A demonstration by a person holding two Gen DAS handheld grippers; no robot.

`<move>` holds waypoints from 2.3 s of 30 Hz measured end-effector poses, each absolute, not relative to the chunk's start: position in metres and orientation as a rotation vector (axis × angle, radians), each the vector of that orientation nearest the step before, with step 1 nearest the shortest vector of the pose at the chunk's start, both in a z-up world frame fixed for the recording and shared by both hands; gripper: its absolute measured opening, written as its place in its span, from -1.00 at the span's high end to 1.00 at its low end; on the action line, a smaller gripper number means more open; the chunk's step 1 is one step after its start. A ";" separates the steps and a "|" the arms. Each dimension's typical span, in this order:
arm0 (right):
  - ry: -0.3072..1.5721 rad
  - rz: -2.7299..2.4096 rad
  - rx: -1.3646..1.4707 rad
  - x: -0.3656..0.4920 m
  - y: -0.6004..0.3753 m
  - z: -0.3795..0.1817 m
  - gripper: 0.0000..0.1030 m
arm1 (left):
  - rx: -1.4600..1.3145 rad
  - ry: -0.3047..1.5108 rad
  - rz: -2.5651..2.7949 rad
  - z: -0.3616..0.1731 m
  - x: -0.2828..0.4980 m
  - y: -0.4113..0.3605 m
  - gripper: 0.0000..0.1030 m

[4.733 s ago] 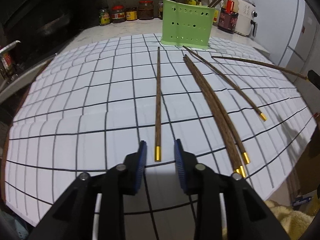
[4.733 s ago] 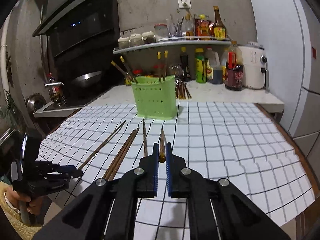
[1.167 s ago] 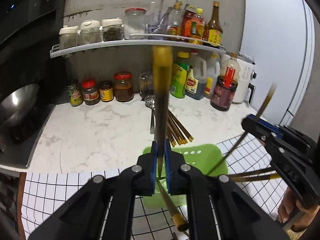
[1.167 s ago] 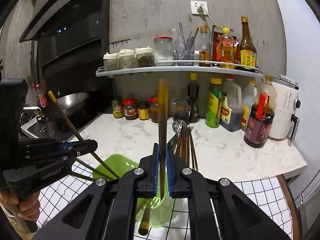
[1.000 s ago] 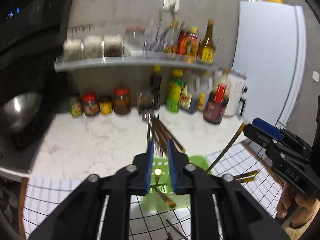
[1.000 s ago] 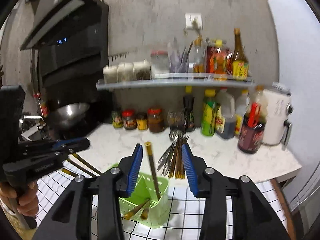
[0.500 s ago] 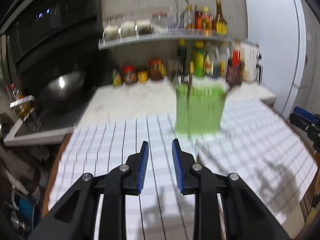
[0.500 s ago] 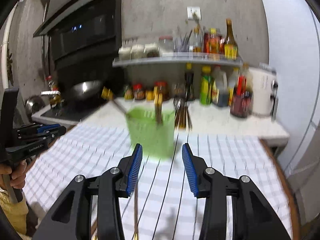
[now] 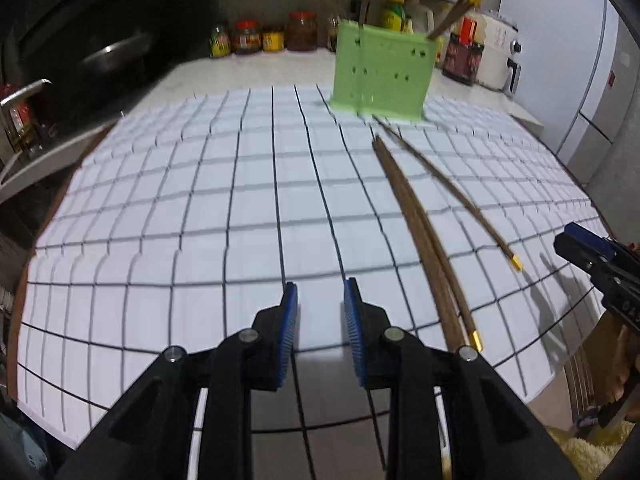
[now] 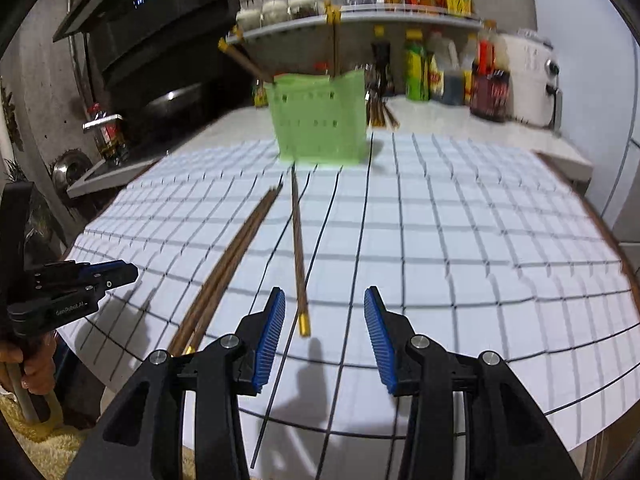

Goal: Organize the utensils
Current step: 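Move both tools back over the mat toward the remaining chopsticks, then close the right tool on a chopstick while the left tool grasps another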

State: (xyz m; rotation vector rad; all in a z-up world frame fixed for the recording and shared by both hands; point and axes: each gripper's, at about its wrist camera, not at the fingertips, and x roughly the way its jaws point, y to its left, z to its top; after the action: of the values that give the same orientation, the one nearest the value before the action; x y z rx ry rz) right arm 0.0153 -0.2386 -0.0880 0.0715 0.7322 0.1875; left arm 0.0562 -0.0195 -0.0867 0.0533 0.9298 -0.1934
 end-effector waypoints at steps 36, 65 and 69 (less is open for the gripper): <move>0.856 0.114 -0.019 0.045 -0.239 -0.117 0.86 | -0.002 1.043 -0.393 -0.100 0.083 -0.078 0.54; 0.827 0.085 -0.023 0.047 -0.239 -0.120 0.87 | 0.152 1.009 -0.146 -0.103 0.087 -0.056 0.87; 0.841 0.076 -0.011 0.047 -0.246 -0.119 0.86 | 0.115 1.013 -0.171 -0.102 0.093 -0.043 0.87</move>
State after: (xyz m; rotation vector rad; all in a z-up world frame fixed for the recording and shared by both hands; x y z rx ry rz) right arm 0.0475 -0.2457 -0.1194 -0.0105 0.8411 0.0756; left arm 0.0929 -0.0425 -0.1016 0.1151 1.0128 -0.1712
